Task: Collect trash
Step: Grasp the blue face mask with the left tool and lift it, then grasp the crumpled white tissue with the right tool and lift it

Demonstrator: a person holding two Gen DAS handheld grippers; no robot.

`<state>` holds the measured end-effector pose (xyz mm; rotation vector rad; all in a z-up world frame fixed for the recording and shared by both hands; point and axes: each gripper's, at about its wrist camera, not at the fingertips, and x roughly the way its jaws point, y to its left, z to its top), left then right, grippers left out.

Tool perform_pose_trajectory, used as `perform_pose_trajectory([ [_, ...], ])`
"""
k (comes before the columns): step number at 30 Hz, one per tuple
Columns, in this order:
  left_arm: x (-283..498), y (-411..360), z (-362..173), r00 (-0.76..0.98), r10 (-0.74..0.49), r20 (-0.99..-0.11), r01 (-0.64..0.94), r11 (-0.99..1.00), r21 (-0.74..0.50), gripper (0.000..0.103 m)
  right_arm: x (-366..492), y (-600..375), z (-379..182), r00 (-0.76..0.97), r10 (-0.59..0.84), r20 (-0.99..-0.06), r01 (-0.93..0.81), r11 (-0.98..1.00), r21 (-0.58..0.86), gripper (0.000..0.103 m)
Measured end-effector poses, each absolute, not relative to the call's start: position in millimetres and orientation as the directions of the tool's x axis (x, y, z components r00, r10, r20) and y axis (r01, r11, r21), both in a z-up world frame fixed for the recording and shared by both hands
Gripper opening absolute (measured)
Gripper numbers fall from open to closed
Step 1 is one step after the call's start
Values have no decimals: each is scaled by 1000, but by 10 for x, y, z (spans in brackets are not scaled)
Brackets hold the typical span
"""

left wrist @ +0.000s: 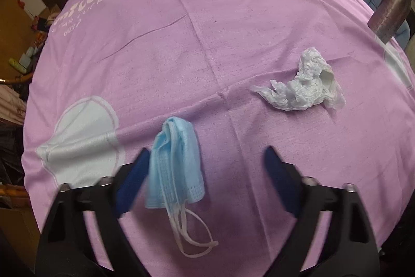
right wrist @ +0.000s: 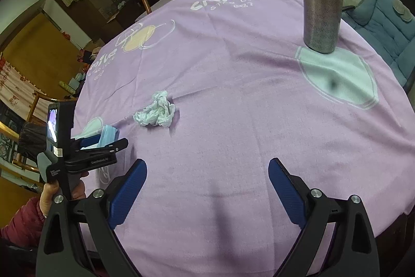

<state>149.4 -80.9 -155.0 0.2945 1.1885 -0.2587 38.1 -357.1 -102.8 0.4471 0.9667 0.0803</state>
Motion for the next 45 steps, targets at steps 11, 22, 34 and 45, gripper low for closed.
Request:
perform_pose_trajectory([
  [11,1300,-115,-802,450,-146,-881,213,976,-53,25,591,-3317,-976,574,325,-751,19,912,409,93],
  [22,1046,210,-833,433,-114,-894,115,991,-70,25,918,-2913,-1049,520,374,-768,-98,919,382,93],
  [34,717,612,-789,432,-75,-899,-3,996,-85,25,1664,-2428,-1317,459,384,-801,-158,923,351,93],
  [45,618,774,-774,439,-42,-897,-66,995,-79,25,1823,-2270,-1490,428,285,-858,-154,958,242,21],
])
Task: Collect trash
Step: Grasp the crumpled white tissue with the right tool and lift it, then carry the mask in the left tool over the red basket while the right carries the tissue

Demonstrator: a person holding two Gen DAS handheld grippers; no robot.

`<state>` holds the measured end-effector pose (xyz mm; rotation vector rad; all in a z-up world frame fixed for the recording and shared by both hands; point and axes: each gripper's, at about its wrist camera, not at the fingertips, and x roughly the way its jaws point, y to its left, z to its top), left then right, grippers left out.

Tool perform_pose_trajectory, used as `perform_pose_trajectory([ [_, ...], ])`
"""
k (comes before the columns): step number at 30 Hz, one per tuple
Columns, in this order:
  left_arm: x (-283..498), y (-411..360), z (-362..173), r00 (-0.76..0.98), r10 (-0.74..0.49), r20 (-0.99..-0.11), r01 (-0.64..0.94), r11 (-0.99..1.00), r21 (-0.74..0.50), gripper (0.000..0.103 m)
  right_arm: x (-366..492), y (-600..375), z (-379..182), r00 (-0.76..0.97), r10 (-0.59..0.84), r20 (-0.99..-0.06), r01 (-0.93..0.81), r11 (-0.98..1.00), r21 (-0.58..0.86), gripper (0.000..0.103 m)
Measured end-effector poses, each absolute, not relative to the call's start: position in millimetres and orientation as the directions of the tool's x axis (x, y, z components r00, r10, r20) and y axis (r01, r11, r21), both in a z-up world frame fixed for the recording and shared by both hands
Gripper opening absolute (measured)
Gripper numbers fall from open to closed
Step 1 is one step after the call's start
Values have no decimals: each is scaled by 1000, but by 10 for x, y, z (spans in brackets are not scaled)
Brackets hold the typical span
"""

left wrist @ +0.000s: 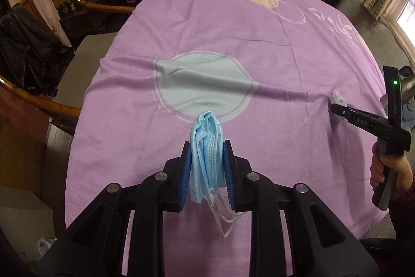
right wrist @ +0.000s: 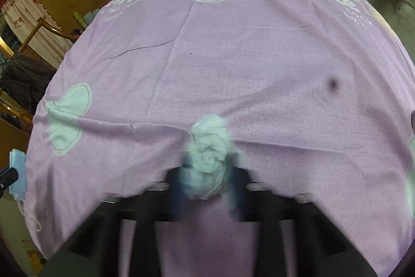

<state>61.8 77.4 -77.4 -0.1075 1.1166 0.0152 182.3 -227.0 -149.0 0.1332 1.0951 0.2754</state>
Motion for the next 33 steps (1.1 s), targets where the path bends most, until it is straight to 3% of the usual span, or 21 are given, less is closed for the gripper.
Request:
perform_pose_trajectory([
  [8,754,394,-335,540,-91,-837,-2,994,-110,25,1277,-2696,-464,636,379,-672,-228,925,305,20],
  [12,741,67,-125,581,-125,-804,31,991,-132,25,1037,-2934,-291,665,417,-620,-261,907,330,20],
  [24,307,-106,-223,542,-150,-827,36,987,-156,25,541,-2908,-552,569,454,-685,-282,891,356,20],
  [33,-411,1109,84,637,-24,-770,-151,976,-155,25,421,-1846,-282,518,562,-645,-427,823,374,20],
])
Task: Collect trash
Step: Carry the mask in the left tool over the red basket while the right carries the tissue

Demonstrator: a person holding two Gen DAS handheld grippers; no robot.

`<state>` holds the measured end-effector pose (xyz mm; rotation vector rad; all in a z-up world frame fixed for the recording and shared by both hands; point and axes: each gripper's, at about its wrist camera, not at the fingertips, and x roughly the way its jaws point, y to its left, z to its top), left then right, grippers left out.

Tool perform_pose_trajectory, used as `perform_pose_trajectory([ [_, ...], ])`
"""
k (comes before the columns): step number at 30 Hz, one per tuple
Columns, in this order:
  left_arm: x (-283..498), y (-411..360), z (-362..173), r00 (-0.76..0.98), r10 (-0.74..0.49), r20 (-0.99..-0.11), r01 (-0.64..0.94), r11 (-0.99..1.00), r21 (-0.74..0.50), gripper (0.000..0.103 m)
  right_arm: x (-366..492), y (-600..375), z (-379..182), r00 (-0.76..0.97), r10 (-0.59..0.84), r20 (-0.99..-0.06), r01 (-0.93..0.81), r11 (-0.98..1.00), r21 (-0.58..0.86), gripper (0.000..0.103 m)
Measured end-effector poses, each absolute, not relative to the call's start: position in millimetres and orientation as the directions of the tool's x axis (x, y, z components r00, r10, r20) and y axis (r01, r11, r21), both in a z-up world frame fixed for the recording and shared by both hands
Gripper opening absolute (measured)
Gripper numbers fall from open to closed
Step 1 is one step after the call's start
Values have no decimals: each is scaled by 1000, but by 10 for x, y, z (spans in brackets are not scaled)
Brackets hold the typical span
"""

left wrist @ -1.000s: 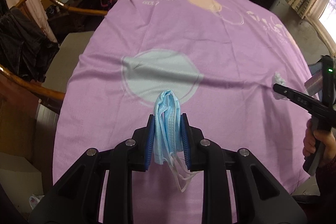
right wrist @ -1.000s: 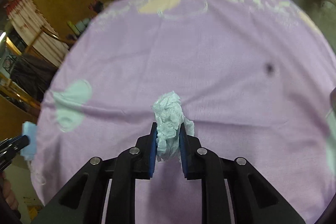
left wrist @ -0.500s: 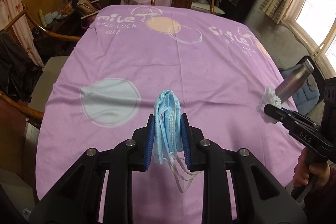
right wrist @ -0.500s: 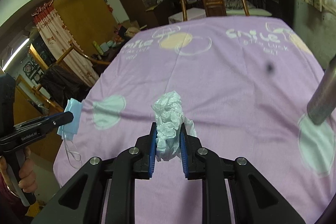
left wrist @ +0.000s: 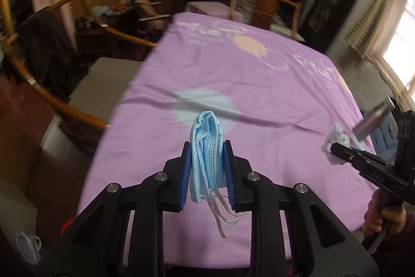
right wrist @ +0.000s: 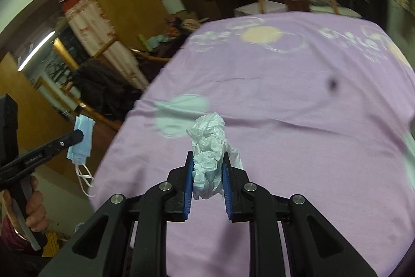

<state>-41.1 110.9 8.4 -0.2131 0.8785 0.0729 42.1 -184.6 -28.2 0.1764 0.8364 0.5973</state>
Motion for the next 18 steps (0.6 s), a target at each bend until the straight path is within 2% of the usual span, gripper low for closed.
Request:
perform_pose_trajectory([
  [4,-925,1911,15,618,69,-783,-305,939,-158,25,253,-1177,-58,490,620,-613,-558,763,326,21],
  [9,-1648,2742,-281,529,171,-831,-493,859,-137,25,87,-438,3,413,648,-640,-648,703,293,21],
  [15,-2304,3363,-888,383,174,-907,-647,751,-129,25,-116,203,94,363,633,-684,-713,661,233,21],
  [17,-2396,3450,-1032,358,162,-920,-667,734,-130,28,-149,358,99,353,620,-701,-727,653,212,21],
  [18,-2432,3502,-1123,340,148,-929,-678,723,-133,38,-176,418,98,348,612,-710,-732,650,202,21],
])
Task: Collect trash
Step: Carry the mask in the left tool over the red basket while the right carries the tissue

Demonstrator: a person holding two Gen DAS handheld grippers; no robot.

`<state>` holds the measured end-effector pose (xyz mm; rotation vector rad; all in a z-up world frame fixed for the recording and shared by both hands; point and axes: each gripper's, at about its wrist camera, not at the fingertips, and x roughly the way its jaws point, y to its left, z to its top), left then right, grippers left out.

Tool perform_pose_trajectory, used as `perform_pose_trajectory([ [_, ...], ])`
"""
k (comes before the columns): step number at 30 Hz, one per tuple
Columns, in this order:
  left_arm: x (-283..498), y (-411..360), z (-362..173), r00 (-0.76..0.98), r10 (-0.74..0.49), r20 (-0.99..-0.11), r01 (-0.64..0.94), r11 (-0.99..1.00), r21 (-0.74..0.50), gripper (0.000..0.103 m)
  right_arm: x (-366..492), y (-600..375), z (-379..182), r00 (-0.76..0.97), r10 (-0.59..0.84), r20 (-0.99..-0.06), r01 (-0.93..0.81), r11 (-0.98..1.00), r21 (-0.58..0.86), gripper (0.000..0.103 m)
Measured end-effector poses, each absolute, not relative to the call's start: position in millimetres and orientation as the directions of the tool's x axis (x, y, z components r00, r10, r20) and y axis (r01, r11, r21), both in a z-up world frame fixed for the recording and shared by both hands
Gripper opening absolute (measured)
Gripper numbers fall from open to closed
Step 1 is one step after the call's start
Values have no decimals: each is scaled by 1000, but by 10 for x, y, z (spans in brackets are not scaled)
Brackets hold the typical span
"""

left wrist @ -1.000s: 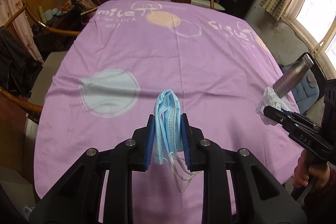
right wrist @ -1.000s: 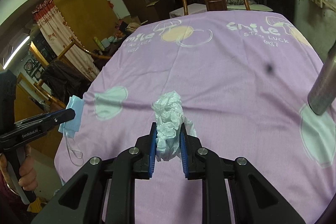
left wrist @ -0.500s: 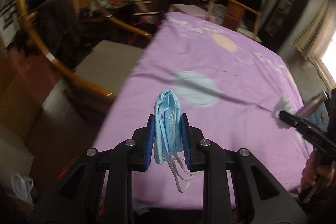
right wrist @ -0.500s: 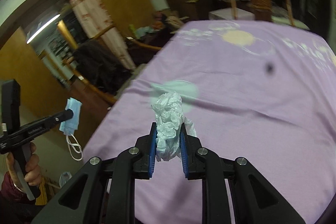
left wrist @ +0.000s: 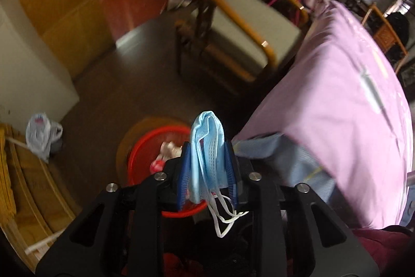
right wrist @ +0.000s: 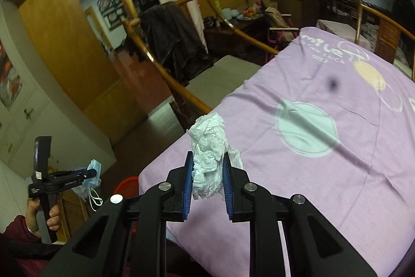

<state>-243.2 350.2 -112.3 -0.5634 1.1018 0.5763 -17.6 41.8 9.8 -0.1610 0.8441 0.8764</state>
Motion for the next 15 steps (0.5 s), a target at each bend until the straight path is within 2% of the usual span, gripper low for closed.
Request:
perform_pose_trajectory([
  [1,-2475,3555,-1209,325,136,-936,-691,710,-136,55,-207,476,94,343,605,-719,-736,648,195,21],
  [3,-2549,3623,-1324,294,139,-946,-721,681,-124,72,-272,569,91,335,597,-729,-744,643,184,21],
  [9,-2749,3686,-1333,270,145,-952,-762,636,-119,75,-424,777,61,289,593,-752,-778,603,177,21],
  [15,-3038,3630,-965,233,295,-927,-804,594,-13,85,-610,1131,43,200,626,-754,-843,502,192,21],
])
